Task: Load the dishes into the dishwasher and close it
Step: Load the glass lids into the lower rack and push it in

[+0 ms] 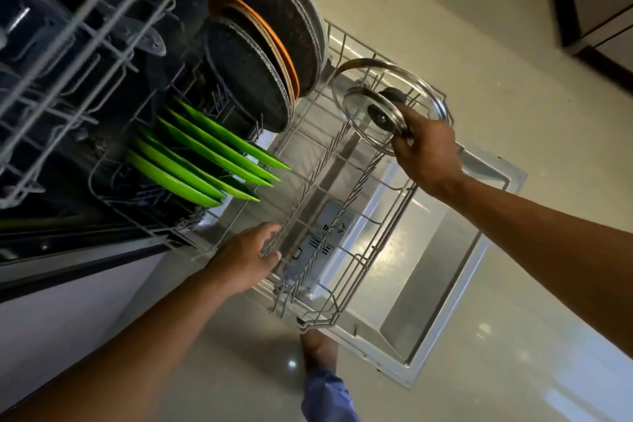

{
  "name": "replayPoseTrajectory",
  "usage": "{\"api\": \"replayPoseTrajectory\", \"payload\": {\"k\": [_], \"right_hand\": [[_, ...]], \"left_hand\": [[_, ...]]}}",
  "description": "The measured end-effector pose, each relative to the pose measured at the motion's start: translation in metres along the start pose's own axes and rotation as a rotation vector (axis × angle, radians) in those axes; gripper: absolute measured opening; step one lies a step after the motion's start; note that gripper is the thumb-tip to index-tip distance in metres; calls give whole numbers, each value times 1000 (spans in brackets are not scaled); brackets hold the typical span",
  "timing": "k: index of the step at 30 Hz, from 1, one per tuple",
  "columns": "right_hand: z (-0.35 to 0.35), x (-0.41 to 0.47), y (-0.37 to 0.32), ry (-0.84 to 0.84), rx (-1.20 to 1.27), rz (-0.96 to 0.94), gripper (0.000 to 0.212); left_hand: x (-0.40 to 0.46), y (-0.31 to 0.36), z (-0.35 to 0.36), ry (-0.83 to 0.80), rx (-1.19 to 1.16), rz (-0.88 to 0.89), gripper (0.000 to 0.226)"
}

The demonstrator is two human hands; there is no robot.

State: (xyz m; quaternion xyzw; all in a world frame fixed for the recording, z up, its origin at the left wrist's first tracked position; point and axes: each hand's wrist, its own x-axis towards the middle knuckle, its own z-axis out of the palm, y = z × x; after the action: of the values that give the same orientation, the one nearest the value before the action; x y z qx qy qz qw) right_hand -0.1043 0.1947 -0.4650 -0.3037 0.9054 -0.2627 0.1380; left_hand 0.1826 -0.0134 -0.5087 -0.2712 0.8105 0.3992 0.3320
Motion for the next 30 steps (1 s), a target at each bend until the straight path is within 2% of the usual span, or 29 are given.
{"api": "replayPoseTrajectory", "payload": {"k": [4, 8, 12, 21, 26, 30], "right_hand": [[6, 0, -2, -62, 19, 9, 41], [6, 7, 4, -34, -17, 26, 25], [7, 10, 9, -17, -5, 73, 19], [15, 3, 1, -59, 30, 69, 30], [28, 20, -8, -177, -53, 56, 49], [49, 32, -14, -254, -192, 85, 56]], "left_hand": [[6, 1, 4, -47, -92, -109, 60], [3, -1, 6, -26, -144, -159, 60], [-1, -5, 8, -45, -129, -167, 60], [-6, -15, 14, -61, -70, -125, 63], [-8, -12, 15, -79, -70, -136, 65], [-10, -12, 14, -87, -79, -131, 66]]}}
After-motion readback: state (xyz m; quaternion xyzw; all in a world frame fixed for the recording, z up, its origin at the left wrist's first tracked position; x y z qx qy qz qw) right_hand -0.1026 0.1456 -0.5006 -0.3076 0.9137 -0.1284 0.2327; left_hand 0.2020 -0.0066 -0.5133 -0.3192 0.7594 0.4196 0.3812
